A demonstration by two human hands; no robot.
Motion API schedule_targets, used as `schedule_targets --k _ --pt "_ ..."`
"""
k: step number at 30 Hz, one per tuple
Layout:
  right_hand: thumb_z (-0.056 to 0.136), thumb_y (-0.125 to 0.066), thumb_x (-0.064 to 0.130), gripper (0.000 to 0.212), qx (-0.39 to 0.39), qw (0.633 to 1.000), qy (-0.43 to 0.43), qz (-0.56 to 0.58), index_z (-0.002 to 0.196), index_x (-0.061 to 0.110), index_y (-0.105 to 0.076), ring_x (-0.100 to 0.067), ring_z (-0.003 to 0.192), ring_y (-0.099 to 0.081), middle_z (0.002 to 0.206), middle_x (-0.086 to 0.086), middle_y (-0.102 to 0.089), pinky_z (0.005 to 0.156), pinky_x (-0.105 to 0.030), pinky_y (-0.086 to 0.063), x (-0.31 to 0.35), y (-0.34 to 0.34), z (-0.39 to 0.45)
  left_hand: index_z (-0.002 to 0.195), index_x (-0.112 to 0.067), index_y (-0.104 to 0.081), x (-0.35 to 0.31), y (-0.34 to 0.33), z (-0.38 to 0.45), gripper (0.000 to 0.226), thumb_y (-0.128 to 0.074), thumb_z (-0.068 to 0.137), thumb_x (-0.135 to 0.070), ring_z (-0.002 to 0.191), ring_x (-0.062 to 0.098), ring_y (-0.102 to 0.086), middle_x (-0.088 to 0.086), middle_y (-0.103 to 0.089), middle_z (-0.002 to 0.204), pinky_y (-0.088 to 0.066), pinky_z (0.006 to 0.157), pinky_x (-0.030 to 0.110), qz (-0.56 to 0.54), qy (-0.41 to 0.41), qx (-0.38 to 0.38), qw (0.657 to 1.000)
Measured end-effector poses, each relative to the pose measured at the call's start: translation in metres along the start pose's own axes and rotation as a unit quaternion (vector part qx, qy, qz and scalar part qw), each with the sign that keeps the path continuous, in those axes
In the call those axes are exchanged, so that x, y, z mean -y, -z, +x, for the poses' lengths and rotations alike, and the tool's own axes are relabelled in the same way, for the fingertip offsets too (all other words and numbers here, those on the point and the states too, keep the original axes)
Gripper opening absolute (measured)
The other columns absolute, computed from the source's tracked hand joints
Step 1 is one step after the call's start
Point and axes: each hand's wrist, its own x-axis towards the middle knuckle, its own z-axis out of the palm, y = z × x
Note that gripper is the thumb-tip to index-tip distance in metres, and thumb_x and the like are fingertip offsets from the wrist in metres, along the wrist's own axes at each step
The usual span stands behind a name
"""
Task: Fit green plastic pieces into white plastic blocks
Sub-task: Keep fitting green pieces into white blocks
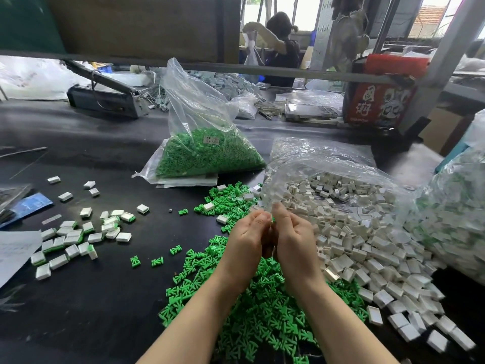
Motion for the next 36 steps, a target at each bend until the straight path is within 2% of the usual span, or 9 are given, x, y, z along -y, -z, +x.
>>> schedule_targets --k 2,5,11,15,18,25,29,32,36 --pt "0.092 -0.052 0.035 0.039 0.018 1.0 -0.021 0.001 0.066 0.013 -0.07 -0.018 0.058 -0.06 0.058 -0.005 -0.063 0.054 -0.038 -0.049 0.001 0.0 0.0 0.088 -0.001 -0.061 0.0 -0.002 -0.001 0.032 -0.037 0.105 -0.015 0.06 0.007 -0.058 -0.002 -0.063 0.066 -0.044 0.053 0.016 -0.003 0.001 -0.014 1.0" --pt "0.098 -0.051 0.024 0.037 0.0 0.999 -0.036 0.018 0.07 0.007 -0.068 -0.024 0.065 -0.06 0.065 -0.013 -0.063 0.065 -0.045 -0.052 -0.001 0.0 0.001 0.076 -0.002 -0.056 0.0 -0.007 -0.002 0.035 -0.036 0.103 -0.012 0.055 0.005 -0.052 -0.004 -0.055 0.058 -0.041 0.048 0.015 0.004 -0.003 -0.043 0.999" --pt "0.101 -0.048 0.019 0.05 -0.068 0.991 -0.093 0.07 0.052 0.017 -0.056 -0.013 0.05 -0.047 0.05 0.001 -0.049 0.049 -0.027 -0.043 0.0 -0.008 -0.007 0.053 -0.018 -0.04 -0.002 -0.011 -0.001 0.038 -0.042 0.09 -0.023 0.048 0.009 -0.031 -0.005 -0.034 0.05 -0.029 0.044 0.02 0.012 -0.005 -0.097 0.995" --pt "0.101 -0.043 0.018 0.034 -0.216 0.941 -0.181 0.188 0.068 0.019 -0.04 -0.008 0.043 -0.033 0.055 0.005 -0.037 0.04 -0.022 -0.029 0.013 0.017 0.008 0.04 -0.027 -0.038 0.001 -0.004 0.005 0.061 -0.03 0.1 -0.017 0.041 0.01 -0.03 -0.01 -0.032 0.043 -0.031 0.042 0.022 -0.044 0.001 -0.163 0.986" --pt "0.102 -0.047 0.027 0.031 -0.232 0.941 -0.184 0.162 0.072 0.019 -0.045 -0.004 0.041 -0.037 0.055 0.007 -0.04 0.036 -0.018 -0.033 0.02 0.031 0.013 0.042 -0.029 -0.037 -0.001 -0.003 0.005 0.059 -0.032 0.1 -0.02 0.042 0.01 -0.03 -0.01 -0.031 0.044 -0.031 0.042 0.021 -0.037 -0.018 -0.171 0.984" --pt "0.101 -0.047 0.033 0.033 -0.034 0.969 -0.24 0.041 0.071 0.021 -0.051 -0.007 0.048 -0.039 0.054 0.007 -0.049 0.04 -0.02 -0.03 0.019 0.026 0.007 0.045 -0.03 -0.034 -0.01 0.018 0.009 0.036 -0.04 0.08 -0.033 0.042 0.013 -0.027 -0.008 -0.027 0.047 -0.025 0.041 0.024 -0.06 -0.032 -0.23 0.971" --pt "0.099 -0.052 0.034 0.034 0.138 0.96 -0.213 -0.116 0.07 0.018 -0.057 -0.005 0.05 -0.045 0.058 0.006 -0.055 0.046 -0.017 -0.035 0.02 0.029 0.006 0.052 -0.027 -0.032 -0.015 0.032 0.013 0.039 -0.039 0.091 -0.027 0.041 0.012 -0.026 -0.009 -0.026 0.047 -0.026 0.04 0.023 -0.089 -0.018 -0.275 0.957" --pt "0.097 -0.058 0.031 0.028 0.323 0.915 -0.165 -0.175 0.077 0.015 -0.068 -0.004 0.057 -0.052 0.067 0.007 -0.066 0.051 -0.01 -0.04 0.031 0.036 0.005 0.057 -0.024 -0.028 -0.019 0.039 0.016 0.038 -0.035 0.095 -0.022 0.042 0.012 -0.024 -0.007 -0.023 0.049 -0.025 0.038 0.022 -0.108 -0.006 -0.3 0.948" --pt "0.089 -0.067 0.042 0.022 0.556 0.776 -0.132 -0.267 0.096 0.023 -0.077 -0.011 0.055 -0.048 0.07 0.002 -0.068 0.051 -0.019 -0.034 0.049 0.037 -0.003 0.061 -0.025 -0.028 -0.02 0.045 0.017 0.034 -0.036 0.094 -0.022 0.046 0.013 -0.023 -0.006 -0.023 0.052 -0.024 0.039 0.022 -0.107 0.026 -0.297 0.949"
